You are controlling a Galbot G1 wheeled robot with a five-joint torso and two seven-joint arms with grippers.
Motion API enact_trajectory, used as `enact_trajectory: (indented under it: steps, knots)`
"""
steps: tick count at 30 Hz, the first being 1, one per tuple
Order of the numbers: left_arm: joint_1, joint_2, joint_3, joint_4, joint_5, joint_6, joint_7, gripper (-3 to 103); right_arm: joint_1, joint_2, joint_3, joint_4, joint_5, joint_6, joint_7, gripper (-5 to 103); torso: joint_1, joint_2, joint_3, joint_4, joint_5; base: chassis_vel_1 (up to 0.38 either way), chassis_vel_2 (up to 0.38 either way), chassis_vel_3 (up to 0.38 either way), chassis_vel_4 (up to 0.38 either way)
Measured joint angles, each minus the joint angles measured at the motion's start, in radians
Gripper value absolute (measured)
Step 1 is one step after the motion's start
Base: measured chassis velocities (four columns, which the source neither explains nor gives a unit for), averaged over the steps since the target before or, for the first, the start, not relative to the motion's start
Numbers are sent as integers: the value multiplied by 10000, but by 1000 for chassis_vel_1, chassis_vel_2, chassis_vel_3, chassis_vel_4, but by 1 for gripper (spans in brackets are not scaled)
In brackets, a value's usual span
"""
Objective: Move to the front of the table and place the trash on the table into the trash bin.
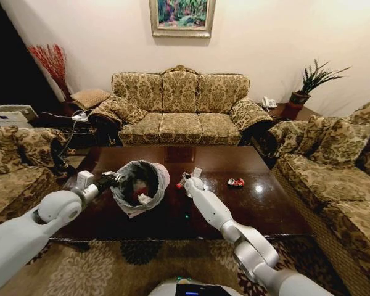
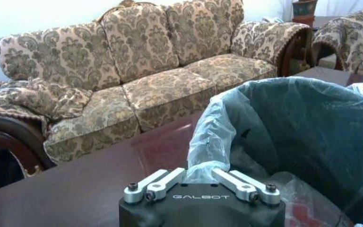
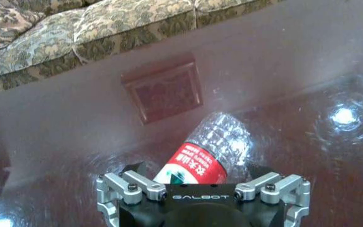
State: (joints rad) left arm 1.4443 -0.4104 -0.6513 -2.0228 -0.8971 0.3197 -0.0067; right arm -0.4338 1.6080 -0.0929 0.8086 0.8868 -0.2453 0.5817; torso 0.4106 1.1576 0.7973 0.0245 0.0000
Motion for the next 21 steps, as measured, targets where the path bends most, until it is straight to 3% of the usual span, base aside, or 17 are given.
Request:
enact_trajectory:
  steps: [4, 6, 12, 14, 15, 16, 21]
  knots:
    - [-14, -13, 53, 21, 36, -25, 6, 2, 222, 0, 11, -316, 40, -83, -254, 92, 0, 0, 0, 0, 0, 0, 0, 0, 0]
    - [-14, -14, 57, 32, 58, -41, 8, 2, 266, 0, 12, -365, 54, -143, -316, 92, -1, 0, 0, 0, 0, 0, 0, 0, 0]
    - [-9, -14, 45, 40, 91, -86, 16, 2, 534, 0, -90, -530, 454, -612, -419, 66, 0, 0, 0, 0, -3, 0, 0, 0, 0]
    - [-17, -7, 42, 41, 88, -92, 21, 2, 570, 0, -88, -549, 529, -655, -420, 66, 0, 0, 0, 0, -3, 0, 0, 0, 0]
    - [-34, 2, 33, 41, 78, -104, 26, 2, 596, 1, -84, -584, 641, -710, -415, 56, -1, 0, 0, 1, -3, 0, 0, 0, 0]
    - [-37, 7, 24, 42, 76, -116, 26, 2, 599, 1, -84, -595, 672, -723, -413, 56, -1, 0, 0, -1, -2, 0, 0, 0, 0]
    - [-38, -27, 12, 46, 76, -130, 42, 2, 571, 0, -167, -637, 703, -758, -459, 35, -3, 2, -3, -5, -3, 0, 0, 0, 0]
